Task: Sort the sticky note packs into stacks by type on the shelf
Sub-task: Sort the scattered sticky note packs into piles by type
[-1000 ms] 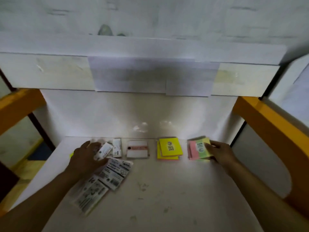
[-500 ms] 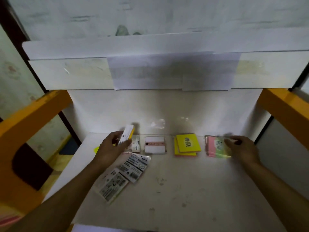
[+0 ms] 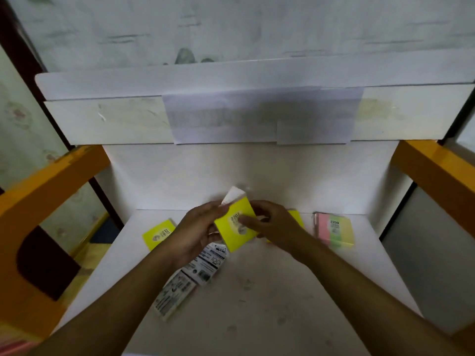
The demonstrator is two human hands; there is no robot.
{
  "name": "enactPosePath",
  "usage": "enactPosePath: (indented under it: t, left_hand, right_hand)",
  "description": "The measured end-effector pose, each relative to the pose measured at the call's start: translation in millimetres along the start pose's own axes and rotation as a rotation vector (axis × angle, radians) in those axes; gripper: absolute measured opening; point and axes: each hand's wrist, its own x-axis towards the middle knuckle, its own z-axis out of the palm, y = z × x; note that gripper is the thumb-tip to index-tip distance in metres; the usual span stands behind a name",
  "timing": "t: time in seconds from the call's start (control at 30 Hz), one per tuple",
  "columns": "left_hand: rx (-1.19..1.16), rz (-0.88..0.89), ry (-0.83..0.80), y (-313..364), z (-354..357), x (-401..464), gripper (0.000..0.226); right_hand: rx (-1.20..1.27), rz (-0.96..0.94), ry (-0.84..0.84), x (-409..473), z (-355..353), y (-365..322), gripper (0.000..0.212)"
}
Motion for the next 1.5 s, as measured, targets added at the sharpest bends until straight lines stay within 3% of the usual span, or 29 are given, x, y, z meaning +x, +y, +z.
enactPosePath:
  t: [0.23,0.4,0.5,0.7,0.87,1.17,1.5]
  left_hand:
    - [0.346,0.300,0.109,-3,0,10,0.039]
    - [0.718,0.248,0.076,-28,-43,16,0.025]
    - [0.948,0.249,0.184,-45,-77,8,0.023]
    - [1.235,0.259,0.312,-59,-133,3,0.028]
    - [1.312,0.162,0.493,-67,-148,2,0.045]
    - [1.268,0.039,0.498,-69,-159,4,0.071]
    - [1.229,0.065,0.461,-65,-168,15,0.077]
  right_hand:
    - [-0.051,0.060,0.129,1,-12,7,0.019]
    - [-0.216,0.223,0.434,15,-65,36,0.040]
    - [-0.352,0.272,0.427,16,-78,53,0.048]
    - [-0.493,0.275,0.438,21,-73,56,0.035]
    - [-0.584,0.294,0.432,24,-64,61,0.039]
    - [-0.698,0.301,0.412,20,-64,60,0.043]
    - [-0.597,0.381,0.426,19,-64,60,0.051]
